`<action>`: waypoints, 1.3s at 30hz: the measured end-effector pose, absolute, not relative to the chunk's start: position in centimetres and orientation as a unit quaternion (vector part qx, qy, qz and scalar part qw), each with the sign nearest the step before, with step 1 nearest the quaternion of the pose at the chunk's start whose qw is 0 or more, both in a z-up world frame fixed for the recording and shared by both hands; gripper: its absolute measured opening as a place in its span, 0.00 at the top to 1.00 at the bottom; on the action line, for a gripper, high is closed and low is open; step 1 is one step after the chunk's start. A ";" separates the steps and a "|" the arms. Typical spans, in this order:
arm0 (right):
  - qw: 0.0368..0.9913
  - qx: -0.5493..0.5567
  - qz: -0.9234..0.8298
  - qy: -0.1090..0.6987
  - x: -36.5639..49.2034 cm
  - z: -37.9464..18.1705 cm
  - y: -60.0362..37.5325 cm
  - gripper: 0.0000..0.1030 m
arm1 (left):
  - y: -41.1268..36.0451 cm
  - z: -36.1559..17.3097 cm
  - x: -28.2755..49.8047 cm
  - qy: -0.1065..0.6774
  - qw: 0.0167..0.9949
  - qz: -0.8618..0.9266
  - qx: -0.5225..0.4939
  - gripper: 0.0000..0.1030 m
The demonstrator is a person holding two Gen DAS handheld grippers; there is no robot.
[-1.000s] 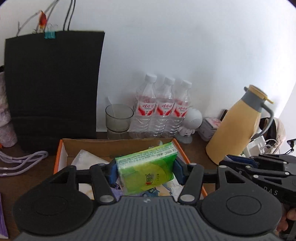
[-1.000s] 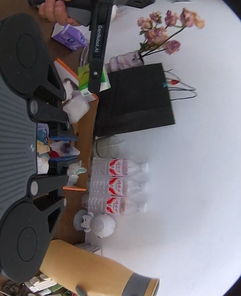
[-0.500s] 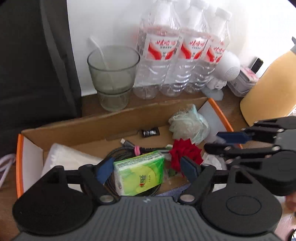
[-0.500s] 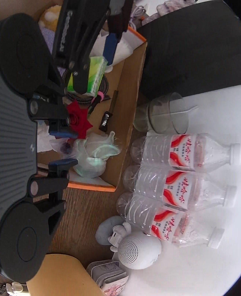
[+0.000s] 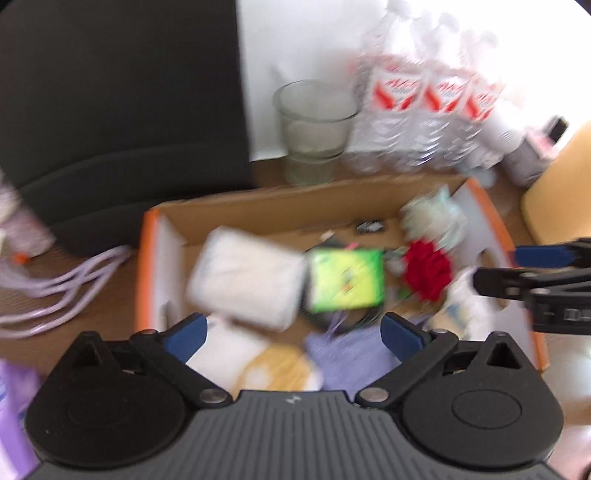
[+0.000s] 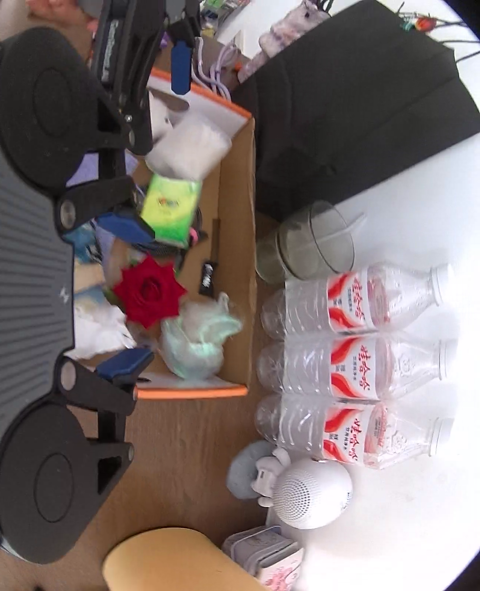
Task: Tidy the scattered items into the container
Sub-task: 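Open both tools over the box to drop the tissue pack and wrapper, then move both tools back over the desk toward the beige block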
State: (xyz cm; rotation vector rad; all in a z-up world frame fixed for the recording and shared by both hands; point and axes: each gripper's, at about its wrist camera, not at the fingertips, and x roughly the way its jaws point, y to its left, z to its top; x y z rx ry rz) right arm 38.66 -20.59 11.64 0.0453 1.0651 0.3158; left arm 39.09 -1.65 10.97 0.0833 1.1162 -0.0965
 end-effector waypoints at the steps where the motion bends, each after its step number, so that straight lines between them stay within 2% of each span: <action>1: 0.851 0.017 0.146 0.504 37.9 11.6 -20.3 0.24 | -1.3 11.2 38.4 0.527 0.848 -0.037 0.037 0.00; 4: 0.857 0.018 0.139 0.495 35.5 11.0 -19.8 0.23 | -0.7 11.8 35.4 0.491 0.870 0.006 0.030 0.00; 7: 0.881 0.016 0.121 0.457 32.1 10.5 -19.6 0.23 | -1.2 11.8 31.1 0.422 0.904 0.042 0.057 0.00; 12: 0.943 0.012 0.115 0.312 24.2 10.8 -19.6 0.23 | -1.9 11.4 22.8 0.269 0.959 0.061 0.060 0.00; 17: 0.977 0.000 0.105 0.187 17.6 10.7 -19.9 0.17 | -1.5 11.0 17.2 0.210 0.976 0.049 0.014 0.00; 23: 0.978 0.019 0.096 0.185 9.2 9.8 -21.1 0.15 | -2.2 9.5 7.4 0.179 0.983 0.051 0.002 0.00; 31: 0.965 -0.007 0.100 0.244 -4.6 4.5 -22.5 0.14 | -1.8 4.5 -4.8 0.239 0.971 0.012 -0.010 0.00; 35: 0.956 -0.014 0.104 0.274 -7.2 3.1 -23.0 0.14 | -1.1 3.9 -6.2 0.257 0.967 0.008 -0.002 0.00; 39: 0.952 0.001 0.102 0.290 -2.9 3.3 -23.2 0.16 | -0.5 3.7 -3.1 0.279 0.960 -0.014 -0.021 0.00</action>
